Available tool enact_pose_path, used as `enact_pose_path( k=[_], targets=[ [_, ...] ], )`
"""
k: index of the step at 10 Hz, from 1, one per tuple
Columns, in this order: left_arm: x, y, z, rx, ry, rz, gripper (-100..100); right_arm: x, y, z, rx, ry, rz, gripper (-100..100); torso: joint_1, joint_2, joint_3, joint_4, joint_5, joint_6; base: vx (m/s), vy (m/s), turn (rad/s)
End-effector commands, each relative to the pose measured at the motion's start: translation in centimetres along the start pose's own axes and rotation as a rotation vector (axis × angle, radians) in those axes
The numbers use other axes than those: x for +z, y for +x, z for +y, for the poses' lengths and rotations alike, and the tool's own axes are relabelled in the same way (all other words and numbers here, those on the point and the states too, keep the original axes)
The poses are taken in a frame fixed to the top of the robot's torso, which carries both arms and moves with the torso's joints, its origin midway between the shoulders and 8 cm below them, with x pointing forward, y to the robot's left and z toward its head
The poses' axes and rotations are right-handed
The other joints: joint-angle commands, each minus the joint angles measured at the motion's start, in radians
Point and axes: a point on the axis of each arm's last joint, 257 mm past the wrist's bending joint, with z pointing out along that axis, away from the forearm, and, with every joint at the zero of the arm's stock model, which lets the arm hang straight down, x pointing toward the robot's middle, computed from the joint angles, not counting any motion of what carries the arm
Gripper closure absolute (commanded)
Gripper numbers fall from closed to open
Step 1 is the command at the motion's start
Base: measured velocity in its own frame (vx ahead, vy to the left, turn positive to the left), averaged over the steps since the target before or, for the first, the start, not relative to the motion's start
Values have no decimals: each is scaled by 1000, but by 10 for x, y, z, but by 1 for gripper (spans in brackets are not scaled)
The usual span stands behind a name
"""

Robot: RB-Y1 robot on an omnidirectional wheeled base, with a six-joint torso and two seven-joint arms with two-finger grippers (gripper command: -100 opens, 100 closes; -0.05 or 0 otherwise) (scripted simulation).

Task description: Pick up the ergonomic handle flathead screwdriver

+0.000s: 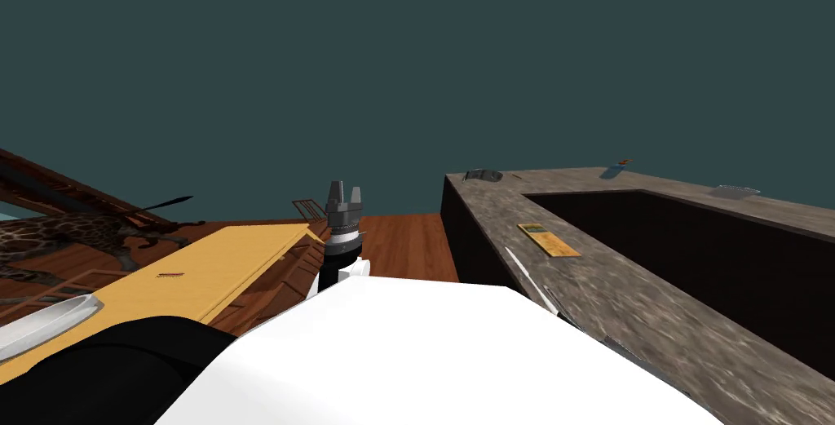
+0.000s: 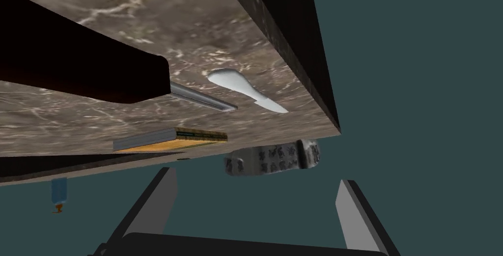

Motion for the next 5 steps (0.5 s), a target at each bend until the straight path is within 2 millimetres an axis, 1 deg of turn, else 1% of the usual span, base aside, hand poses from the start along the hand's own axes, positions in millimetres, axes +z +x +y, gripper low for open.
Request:
enact_pose_path(
  k=[1, 2, 3, 5],
  targets=[
    [0, 0, 0, 0, 0, 0, 0, -12, 22, -14, -56, 34, 92, -100, 0, 0, 0, 0, 0, 0, 68, -78, 295],
    [0, 0, 0, 0, 0, 0, 0, -15, 25, -16, -58, 37, 104, -100, 0, 0, 0, 0, 0, 0, 49, -47, 89],
    [0, 0, 0, 0, 0, 0, 0, -25, 39, -23, -89, 53, 165, -100, 2, 0, 0, 0, 0, 1, 43, -36, 168],
    [0, 0, 0, 0, 0, 0, 0, -46, 67, -35, -143, 76, 282, -100, 3, 0, 0, 0, 0, 0, 61, -60, 244]
  ],
)
